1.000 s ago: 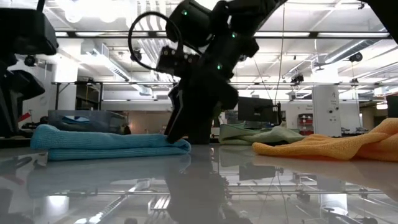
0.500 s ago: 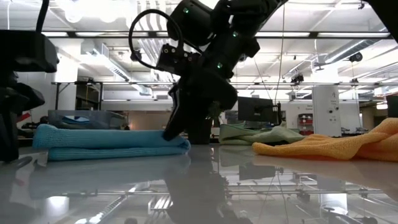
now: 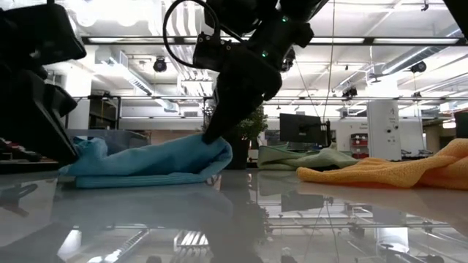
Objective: Fold microfiber towels
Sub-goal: Fold the blue microfiber cloth
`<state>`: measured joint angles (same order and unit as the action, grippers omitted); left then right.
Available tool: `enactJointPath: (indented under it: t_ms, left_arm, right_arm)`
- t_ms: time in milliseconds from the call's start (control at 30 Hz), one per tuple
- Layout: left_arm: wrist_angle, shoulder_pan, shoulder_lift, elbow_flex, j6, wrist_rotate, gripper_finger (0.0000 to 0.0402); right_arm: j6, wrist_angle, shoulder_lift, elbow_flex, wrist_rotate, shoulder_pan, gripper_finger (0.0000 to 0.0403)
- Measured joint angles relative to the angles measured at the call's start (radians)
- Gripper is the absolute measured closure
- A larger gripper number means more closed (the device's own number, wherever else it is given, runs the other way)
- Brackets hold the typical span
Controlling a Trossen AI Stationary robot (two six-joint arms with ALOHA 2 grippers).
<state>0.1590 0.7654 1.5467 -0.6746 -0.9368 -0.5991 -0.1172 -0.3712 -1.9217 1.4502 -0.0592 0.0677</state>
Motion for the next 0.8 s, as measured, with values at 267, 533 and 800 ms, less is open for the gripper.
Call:
enactJointPath:
  t_ms: [267, 533, 800]
  left_arm:
    - [-0.010, 0.002, -0.011, -0.025, 0.003, 0.120, 0.0382]
    - [-0.066, -0.001, 0.043, -0.045, 0.017, -0.071, 0.0382]
    - [-0.057, -0.015, 0.059, -0.066, 0.087, -0.115, 0.0382]
  right_arm:
    - [0.120, -0.059, 0.000, 0.000, 0.089, 0.000, 0.0394]
    - [0.277, -0.075, 0.001, -0.060, 0.158, 0.040, 0.0394]
    - [0.231, -0.083, 0.001, -0.072, 0.157, 0.079, 0.0383]
